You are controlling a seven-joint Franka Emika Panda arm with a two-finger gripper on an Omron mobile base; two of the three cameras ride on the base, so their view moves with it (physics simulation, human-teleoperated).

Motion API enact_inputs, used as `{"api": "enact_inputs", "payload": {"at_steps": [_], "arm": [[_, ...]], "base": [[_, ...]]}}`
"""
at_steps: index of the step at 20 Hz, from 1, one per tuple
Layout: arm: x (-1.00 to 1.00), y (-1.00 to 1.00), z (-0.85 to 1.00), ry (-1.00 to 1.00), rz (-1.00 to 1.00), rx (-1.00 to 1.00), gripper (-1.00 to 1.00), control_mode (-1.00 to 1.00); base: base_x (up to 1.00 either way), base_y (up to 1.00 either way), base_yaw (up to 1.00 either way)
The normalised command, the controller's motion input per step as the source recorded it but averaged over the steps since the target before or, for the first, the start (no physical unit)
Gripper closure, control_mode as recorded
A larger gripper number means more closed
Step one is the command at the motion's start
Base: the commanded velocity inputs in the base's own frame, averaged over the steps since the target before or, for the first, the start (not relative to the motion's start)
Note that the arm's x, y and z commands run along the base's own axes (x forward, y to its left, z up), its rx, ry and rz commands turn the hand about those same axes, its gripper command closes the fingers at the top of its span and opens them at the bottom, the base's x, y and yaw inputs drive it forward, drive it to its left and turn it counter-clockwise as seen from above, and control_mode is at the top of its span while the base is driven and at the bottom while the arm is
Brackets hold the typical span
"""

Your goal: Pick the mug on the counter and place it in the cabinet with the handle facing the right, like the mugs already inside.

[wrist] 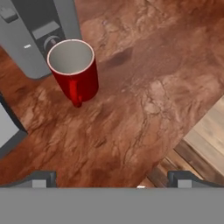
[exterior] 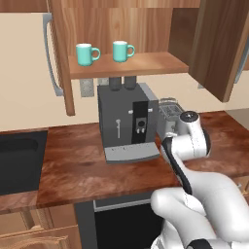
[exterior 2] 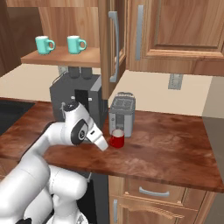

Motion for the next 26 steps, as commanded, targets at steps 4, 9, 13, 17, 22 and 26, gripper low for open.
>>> {"api": "enact_inputs", "payload": {"at_steps": [4, 9, 13, 17, 22, 26], "arm": [[0.15, -0.04, -0.09, 0.0, 0.0, 0.0, -1.0, -1.0], [0.18, -0.04, -0.07, 0.0, 0.0, 0.0, -1.0, -1.0], [0.2, -0.01, -0.02, 0.01, 0.0, 0.0, -1.0, -1.0], [0.21, 0.0, -0.03, 0.01, 0.0, 0.0, -1.0, -1.0], [0.21, -0.01, -0.04, 0.0, 0.0, 0.0, -1.0, -1.0], [0.17, -0.05, -0.08, 0.0, 0.0, 0.0, -1.0, -1.0]], "base": [[0.0, 0.0, 0.0], [0.0, 0.0, 0.0], [0.0, 0.0, 0.0], [0.0, 0.0, 0.0], [0.0, 0.0, 0.0], [0.0, 0.0, 0.0]]}}
